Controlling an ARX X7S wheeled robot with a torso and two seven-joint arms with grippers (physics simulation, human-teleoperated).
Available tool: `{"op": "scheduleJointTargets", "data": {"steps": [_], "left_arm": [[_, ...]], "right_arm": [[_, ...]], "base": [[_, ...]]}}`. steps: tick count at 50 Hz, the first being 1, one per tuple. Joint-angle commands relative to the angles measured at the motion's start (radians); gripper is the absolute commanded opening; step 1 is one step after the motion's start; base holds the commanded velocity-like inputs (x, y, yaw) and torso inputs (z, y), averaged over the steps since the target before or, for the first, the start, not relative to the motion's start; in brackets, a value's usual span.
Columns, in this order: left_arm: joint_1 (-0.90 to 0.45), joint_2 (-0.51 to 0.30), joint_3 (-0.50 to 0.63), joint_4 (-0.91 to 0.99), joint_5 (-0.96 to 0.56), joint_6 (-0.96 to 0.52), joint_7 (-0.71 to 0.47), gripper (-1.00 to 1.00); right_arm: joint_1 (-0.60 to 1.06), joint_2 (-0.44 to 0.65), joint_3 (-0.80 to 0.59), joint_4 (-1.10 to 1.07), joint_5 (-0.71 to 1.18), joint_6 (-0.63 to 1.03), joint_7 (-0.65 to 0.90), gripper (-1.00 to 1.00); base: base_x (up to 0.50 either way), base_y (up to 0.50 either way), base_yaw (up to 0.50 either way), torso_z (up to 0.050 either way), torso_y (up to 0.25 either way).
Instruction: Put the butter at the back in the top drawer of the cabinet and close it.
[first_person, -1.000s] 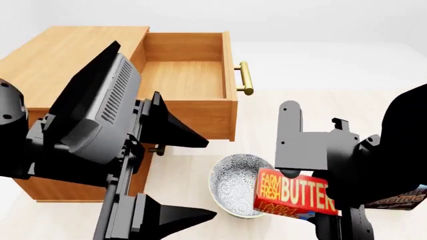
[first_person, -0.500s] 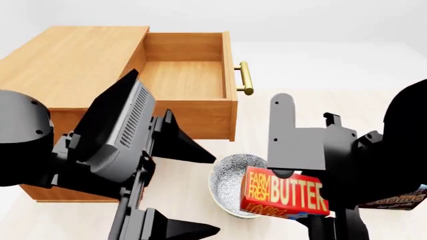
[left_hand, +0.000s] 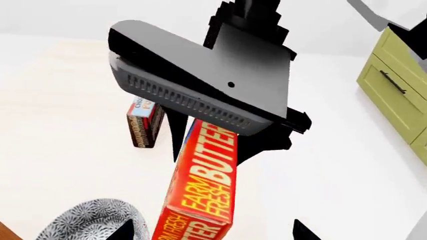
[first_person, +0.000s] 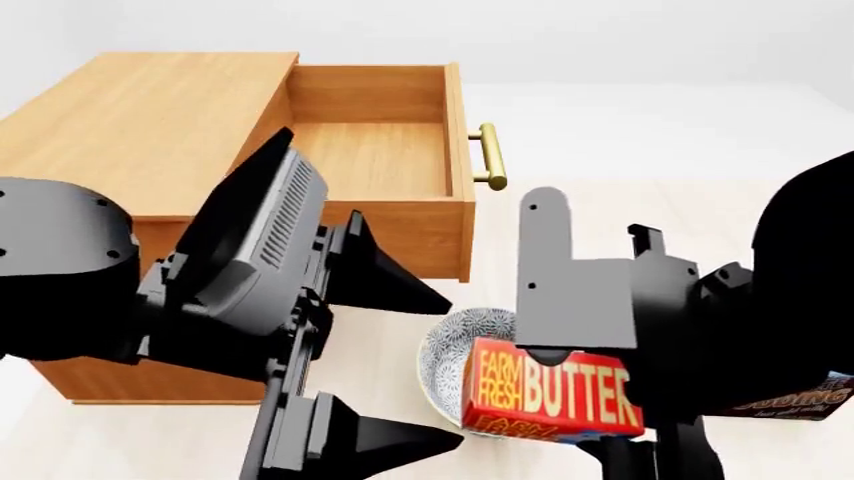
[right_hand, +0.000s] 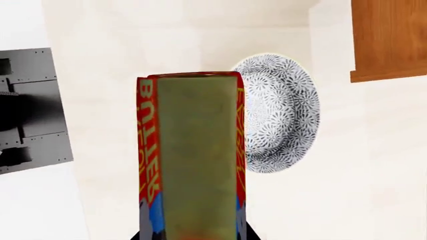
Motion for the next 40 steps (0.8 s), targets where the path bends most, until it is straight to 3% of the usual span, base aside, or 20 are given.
{"op": "scheduleJointTargets", "data": {"steps": [1,40], "left_arm": [[0.027,0.029,0.009,-0.027,0.022,0.019,-0.008,1.00],[0.112,0.077,0.053,-0.055,0.114,0.058,0.032,1.00]], "right_arm": [[0.019,-0.007,0.012,0.003,-0.007,-0.006,0.012,-1.00],[0.031,-0.029,0.023,0.006,0.022,-0.007,0.031,-1.00]], "base": [[0.00,0.00,0.00,0.010,0.000],[0.00,0.00,0.00,0.000,0.001]]}}
